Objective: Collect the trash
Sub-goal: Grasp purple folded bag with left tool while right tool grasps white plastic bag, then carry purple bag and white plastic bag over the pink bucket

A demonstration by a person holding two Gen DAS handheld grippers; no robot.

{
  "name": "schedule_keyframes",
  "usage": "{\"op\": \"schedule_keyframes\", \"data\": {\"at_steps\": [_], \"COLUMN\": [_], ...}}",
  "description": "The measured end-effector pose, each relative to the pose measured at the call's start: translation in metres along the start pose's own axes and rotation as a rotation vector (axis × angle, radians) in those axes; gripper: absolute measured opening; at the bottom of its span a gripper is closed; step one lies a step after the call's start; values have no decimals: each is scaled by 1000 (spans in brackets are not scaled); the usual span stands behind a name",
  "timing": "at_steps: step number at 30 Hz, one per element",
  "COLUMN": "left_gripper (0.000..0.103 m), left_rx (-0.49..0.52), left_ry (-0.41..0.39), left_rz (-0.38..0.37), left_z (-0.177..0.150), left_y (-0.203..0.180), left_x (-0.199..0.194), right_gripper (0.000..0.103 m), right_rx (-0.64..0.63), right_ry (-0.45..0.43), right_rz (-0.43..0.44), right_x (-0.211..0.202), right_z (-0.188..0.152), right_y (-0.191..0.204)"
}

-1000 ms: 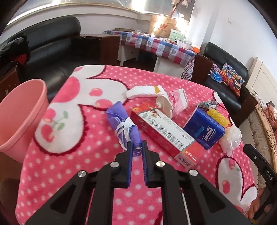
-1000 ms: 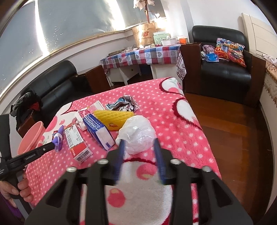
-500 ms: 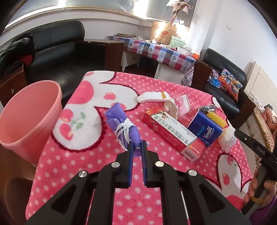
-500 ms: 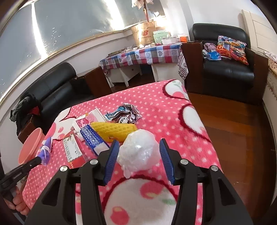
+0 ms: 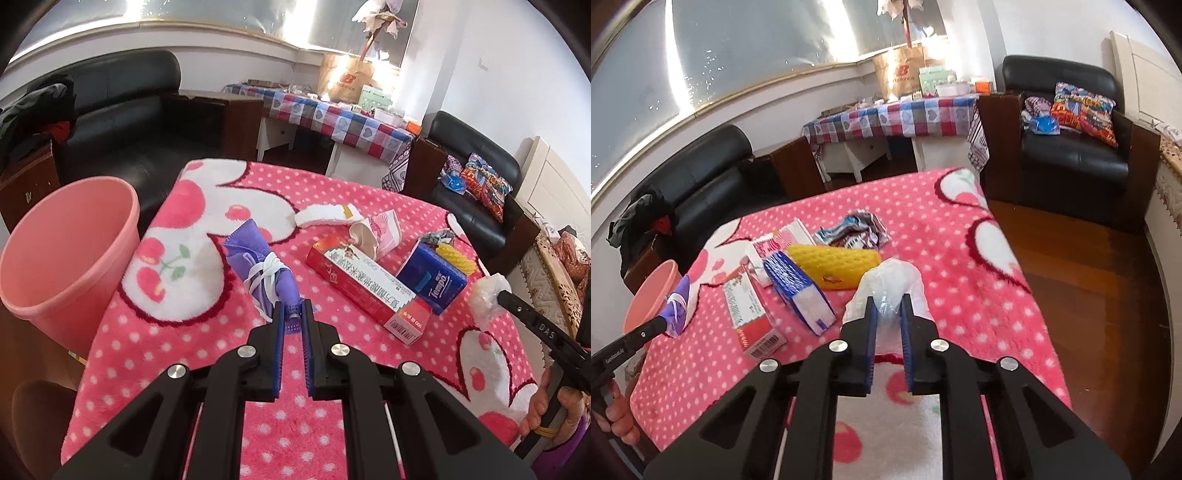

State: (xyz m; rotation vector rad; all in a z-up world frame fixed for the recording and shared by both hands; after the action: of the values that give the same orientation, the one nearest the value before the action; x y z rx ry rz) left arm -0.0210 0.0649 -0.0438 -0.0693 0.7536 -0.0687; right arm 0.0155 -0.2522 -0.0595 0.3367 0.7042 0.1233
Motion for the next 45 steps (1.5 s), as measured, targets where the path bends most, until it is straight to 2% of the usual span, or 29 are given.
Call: {"op": "schedule_keyframes", "data": {"at_steps": [9, 15, 25, 34, 45], "left_gripper": [8, 8, 8, 8, 8], "left_rx": [15, 3, -7, -44, -111], "left_ry": [-86, -130, -198, -225, -187], "left_rz": [26, 76, 205, 283, 312], "left_z": [3, 0, -8, -12, -20], "left_y": [8, 26, 66, 109, 164], "left_x": [-27, -46, -78, -93, -83], "right_gripper": [13, 13, 13, 13, 13], "right_rx": [-59, -141, -262, -356, -454], "right_ry": [-72, -61, 2, 46, 93], "right_rz": [78, 170, 337, 455, 554], "right_x": [-28, -26, -3, 15, 36], "right_z": [8, 7, -10, -24, -45], "right_y": [38, 90, 187, 266, 346]}}
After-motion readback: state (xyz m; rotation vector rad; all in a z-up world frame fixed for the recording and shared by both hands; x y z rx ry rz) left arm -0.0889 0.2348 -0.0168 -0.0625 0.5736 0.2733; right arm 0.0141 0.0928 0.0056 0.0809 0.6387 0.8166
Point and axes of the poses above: each gripper's, at about its wrist camera, not at the fingertips, and x roughly the way its jaws point, y to its left, z to its top, the point moved 1 cm from there along x, roughly the way its jaws point, and after that the axes turned 8 degrees about x, right-handed, at the moved point
